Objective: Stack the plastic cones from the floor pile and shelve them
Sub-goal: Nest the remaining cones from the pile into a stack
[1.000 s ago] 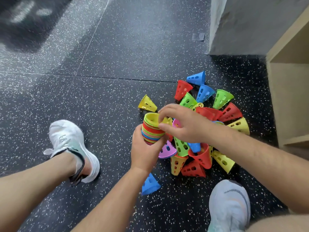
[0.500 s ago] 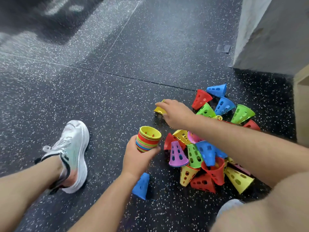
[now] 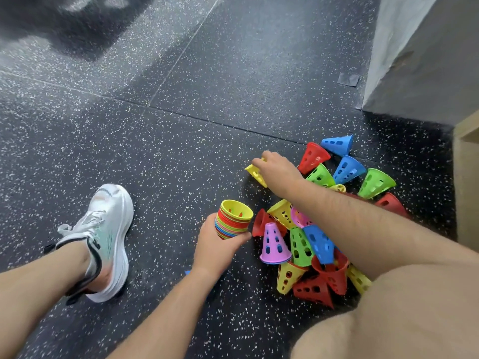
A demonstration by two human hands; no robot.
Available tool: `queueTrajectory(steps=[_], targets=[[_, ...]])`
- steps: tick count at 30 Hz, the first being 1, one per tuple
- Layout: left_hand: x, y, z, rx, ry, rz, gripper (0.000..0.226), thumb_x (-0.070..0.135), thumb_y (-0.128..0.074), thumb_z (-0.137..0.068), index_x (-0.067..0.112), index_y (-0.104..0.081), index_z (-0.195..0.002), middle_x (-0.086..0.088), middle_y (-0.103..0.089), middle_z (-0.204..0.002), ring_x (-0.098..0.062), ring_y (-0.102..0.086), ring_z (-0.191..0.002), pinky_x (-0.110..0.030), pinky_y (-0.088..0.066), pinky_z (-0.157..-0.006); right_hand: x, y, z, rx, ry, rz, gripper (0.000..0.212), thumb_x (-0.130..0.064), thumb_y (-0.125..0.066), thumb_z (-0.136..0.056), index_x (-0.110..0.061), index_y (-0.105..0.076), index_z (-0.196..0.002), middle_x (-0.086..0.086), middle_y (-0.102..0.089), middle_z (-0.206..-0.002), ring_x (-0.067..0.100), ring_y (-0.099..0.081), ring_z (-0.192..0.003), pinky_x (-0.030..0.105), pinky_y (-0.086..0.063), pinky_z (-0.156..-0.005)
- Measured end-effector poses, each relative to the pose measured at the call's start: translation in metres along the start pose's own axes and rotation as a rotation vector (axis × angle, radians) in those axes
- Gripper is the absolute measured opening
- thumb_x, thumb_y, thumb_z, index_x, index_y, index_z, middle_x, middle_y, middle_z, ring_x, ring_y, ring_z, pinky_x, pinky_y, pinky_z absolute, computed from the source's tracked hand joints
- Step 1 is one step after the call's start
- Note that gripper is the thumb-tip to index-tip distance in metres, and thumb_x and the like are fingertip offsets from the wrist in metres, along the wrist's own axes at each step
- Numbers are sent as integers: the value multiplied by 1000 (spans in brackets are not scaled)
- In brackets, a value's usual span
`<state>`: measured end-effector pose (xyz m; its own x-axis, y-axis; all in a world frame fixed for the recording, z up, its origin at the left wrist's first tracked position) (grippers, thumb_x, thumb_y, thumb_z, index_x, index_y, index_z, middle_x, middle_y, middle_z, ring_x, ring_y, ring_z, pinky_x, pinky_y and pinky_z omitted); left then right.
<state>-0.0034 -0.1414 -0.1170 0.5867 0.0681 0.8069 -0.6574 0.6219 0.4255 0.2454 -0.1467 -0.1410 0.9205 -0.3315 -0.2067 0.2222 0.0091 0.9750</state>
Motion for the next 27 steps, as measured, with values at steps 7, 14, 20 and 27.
queueTrajectory(steps=[7, 14, 20, 27], targets=[[5, -4, 2, -2, -22, 44, 50, 26, -97, -66, 29, -59, -98, 4, -68, -97, 3, -64, -78, -10, -45, -68, 1, 17, 35, 249, 43, -346, 13, -12, -57, -98, -10, -66, -106, 10, -62, -103, 33, -56, -95, 43, -50, -81], [-4, -10, 12, 27, -32, 67, 54, 34, -97, -66, 30, -57, -102, 1, -68, -101, -11, -67, -89, -15, -49, -74, -24, 29, 86, 391, 117, -478, 14, -14, -59, -99, -8, -69, -107, 5, -67, -103, 26, -59, -99, 28, -45, -91], [-9, -14, 21, 50, -28, 44, 59, 48, -90, -61, 31, -59, -108, 1, -69, -105, -12, -69, -91, -33, -57, -84, -46, 30, 109, 302, 240, -587, 16, -13, -57, -99, -8, -68, -110, 5, -65, -109, 24, -61, -102, 30, -48, -92], [-22, -5, 37, 76, 36, 73, 63, 48, -90, -52, 24, -62, -103, 2, -75, -95, -7, -70, -79, -27, -55, -75, -79, 15, 139, 1, 216, -658, 27, -38, -52, -100, -21, -63, -118, -8, -62, -113, -1, -50, -98, 22, -42, -93]])
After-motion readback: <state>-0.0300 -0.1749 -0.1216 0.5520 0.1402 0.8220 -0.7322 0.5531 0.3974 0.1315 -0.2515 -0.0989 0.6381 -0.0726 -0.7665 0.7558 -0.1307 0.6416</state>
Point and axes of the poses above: each hand's wrist, its own z-axis away from the middle knuckle, its own y-axis out of the back of the hand, x = y × z, the point moved 1 cm from there along -z, towards the middle knuckle
